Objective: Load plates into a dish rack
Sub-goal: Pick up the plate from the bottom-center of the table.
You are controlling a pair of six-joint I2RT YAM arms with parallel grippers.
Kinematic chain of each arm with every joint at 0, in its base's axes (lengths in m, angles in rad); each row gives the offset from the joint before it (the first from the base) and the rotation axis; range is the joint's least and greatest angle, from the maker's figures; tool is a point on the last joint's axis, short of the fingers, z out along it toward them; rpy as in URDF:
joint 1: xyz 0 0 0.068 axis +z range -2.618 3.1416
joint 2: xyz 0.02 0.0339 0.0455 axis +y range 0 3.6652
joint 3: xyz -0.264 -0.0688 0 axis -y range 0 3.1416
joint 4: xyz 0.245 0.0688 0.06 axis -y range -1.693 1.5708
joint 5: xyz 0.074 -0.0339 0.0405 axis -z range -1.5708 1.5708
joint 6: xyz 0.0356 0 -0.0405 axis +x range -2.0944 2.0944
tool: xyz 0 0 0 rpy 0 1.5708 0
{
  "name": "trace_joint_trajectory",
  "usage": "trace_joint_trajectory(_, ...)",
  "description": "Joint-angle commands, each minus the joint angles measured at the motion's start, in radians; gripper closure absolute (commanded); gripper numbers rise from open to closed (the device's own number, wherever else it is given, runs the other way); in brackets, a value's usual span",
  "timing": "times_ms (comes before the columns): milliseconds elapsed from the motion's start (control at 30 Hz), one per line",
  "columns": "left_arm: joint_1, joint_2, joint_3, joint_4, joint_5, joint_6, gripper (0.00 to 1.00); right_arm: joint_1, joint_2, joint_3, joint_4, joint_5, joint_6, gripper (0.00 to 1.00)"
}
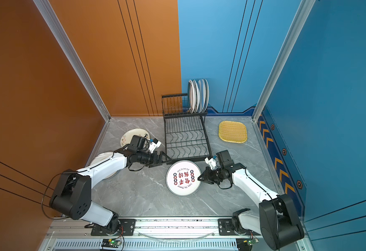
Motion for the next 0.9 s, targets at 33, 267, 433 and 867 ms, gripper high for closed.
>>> trace_joint_trajectory(33, 0.006, -0.006, 0.041, 0.040, 0.058, -0.031, 0.03, -0.037, -0.025, 0.086, -0.024, -0.059, 0.040, 1.00)
trace_joint_trajectory(267, 0.008, 0.041, 0.074, 0.198, 0.107, -0.124, 0.21, -0.095, 0.048, 0.227, -0.024, -0.113, 0.016, 1.00)
trace_joint_trajectory(433, -0.007, 0.083, 0.137, 0.248, 0.117, -0.156, 0.39, -0.111, 0.128, 0.321, -0.023, -0.132, -0.005, 1.00)
trace_joint_trajectory(867, -0.006, 0.150, 0.208, 0.302, 0.120, -0.199, 1.00, -0.114, 0.309, 0.512, -0.016, -0.203, -0.040, 0.97)
